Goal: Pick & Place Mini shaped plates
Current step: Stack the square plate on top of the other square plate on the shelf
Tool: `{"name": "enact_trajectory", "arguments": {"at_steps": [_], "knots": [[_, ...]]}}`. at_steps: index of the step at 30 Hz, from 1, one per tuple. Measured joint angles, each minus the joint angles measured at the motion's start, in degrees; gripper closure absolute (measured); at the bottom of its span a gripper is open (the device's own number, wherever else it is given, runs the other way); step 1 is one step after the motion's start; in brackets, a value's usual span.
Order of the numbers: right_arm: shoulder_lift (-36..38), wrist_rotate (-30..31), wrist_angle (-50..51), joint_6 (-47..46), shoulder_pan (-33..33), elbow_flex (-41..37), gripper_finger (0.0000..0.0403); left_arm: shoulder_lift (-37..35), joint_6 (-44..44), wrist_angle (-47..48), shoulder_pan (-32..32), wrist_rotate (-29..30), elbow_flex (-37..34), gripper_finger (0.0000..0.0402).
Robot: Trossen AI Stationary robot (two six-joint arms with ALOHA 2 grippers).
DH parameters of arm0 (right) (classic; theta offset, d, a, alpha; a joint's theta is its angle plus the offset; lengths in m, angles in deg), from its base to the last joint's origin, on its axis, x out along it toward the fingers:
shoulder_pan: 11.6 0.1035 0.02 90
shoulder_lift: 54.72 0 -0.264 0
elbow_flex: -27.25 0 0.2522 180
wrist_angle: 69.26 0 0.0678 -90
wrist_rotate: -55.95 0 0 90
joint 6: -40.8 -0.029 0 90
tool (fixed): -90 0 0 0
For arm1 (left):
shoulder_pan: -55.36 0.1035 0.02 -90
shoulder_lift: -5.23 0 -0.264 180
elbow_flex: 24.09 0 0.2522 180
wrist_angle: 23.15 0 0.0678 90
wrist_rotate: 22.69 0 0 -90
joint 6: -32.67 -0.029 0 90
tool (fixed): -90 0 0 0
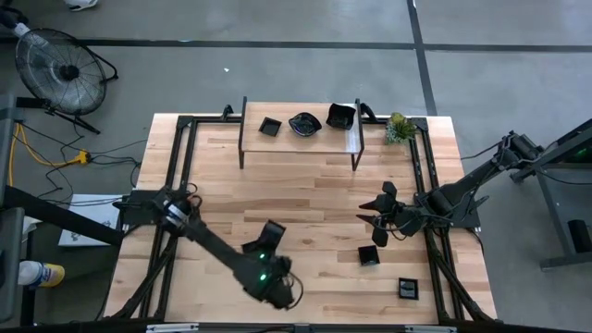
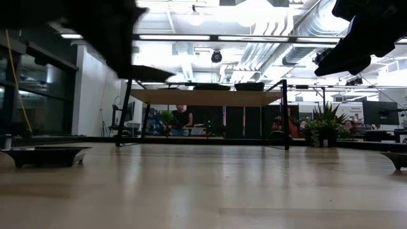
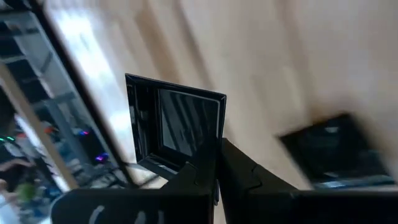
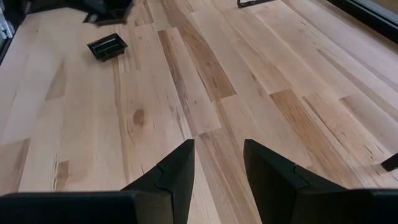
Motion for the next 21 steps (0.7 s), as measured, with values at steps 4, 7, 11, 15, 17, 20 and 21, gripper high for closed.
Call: {"name": "enact_trajectory", "arguments": {"at_steps": [4, 7, 11, 15, 17, 20, 21], "knots": [[0.0, 0.0, 0.0, 0.0, 0.0, 0.0, 0.0269, -2.1, -5.9, -0.1, 4.0, 3.2, 0.5, 0.0401], [0.0, 0.0, 0.0, 0.0, 0.0, 0.0, 0.0269, -4.5, -10.6, -1.6, 6.8, 5.3, 0.5, 0.0401], [0.0, 0.3, 0.0, 0.4, 0.0, 0.0, 0.0269, -8.2, -18.6, -5.1, 10.5, 6.9, 0.5, 0.0401], [0.0, 0.4, 0.2, 0.5, 0.0, 0.0, 0.0269, -11.4, -26.1, -8.5, 14.7, 6.5, 0.6, 0.0401], [0.0, 0.4, 0.3, 0.5, 0.0, 0.0, 0.0269, -12.8, -29.7, -10.0, 16.9, 5.4, 0.5, 0.0401], [0.0, 0.4, 0.3, 1.2, 0.0, 0.0, 0.0269, -14.8, -34.7, -13.3, 20.6, 1.5, 0.5, 0.0401], [0.0, 0.4, 0.3, 1.5, 0.0, 0.0, 0.0269, -15.3, -36.3, -14.7, 21.9, -0.3, 0.5, 0.0401]]}}
